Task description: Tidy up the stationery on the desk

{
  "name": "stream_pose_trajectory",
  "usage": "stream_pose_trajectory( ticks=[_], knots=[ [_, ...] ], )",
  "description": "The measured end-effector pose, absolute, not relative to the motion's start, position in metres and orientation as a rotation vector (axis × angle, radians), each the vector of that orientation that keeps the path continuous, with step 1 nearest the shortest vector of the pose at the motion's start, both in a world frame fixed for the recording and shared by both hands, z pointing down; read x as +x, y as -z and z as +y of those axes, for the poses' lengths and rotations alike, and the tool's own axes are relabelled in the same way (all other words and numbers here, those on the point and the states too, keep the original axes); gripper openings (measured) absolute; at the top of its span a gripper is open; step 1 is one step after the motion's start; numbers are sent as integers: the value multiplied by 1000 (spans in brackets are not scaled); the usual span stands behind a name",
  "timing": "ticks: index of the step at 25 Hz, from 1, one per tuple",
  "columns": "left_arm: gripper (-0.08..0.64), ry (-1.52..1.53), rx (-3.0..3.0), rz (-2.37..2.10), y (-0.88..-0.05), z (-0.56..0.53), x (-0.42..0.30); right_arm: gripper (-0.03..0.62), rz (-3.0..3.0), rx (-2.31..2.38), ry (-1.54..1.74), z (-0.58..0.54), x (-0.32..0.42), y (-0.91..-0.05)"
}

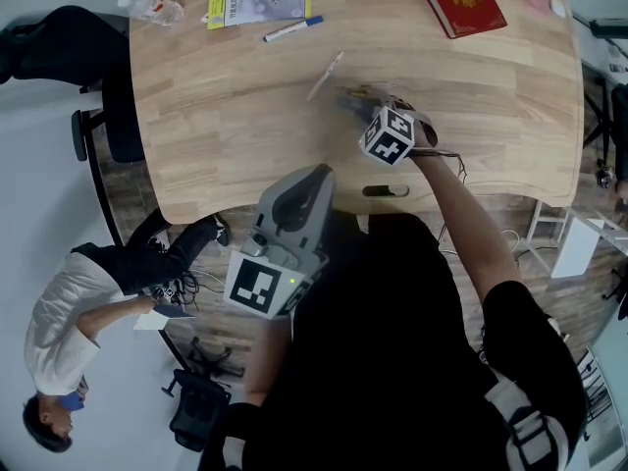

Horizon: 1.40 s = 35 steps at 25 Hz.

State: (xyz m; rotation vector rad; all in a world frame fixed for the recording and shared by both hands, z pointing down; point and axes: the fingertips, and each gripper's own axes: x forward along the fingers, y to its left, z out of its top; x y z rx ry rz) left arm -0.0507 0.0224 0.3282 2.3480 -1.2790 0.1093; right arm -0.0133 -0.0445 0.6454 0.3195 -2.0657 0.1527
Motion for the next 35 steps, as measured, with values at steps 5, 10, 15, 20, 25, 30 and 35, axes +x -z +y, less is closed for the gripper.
stream_pose_trajectory(
  ticks=[5, 10, 15, 20, 25, 30, 35],
  knots=[
    [41, -106, 2362, -1279, -326, 25, -48, 141, -2092, 374, -169, -45, -9, -633],
    [41, -96, 2388, -1270, -321, 26, -41, 141, -2116, 505, -230, -48, 4, -611],
    [41, -109, 2410, -1243, -318, 27, -31, 141, -2112, 706, -357, -55, 29, -591],
    [41, -115, 2427, -1210, -317, 28, -20, 141, -2081, 927, -562, -57, 67, -586],
    [41, -118, 2451, -1186, -316, 27, -10, 141, -2005, 1085, -675, -51, 109, -599],
    [41, -130, 2457, -1163, -315, 30, -1, 141, -1900, 1229, -757, -40, 143, -615],
    [41, -138, 2462, -1158, -316, 34, 6, 141, -1794, 1371, -842, -35, 171, -628]
  ],
)
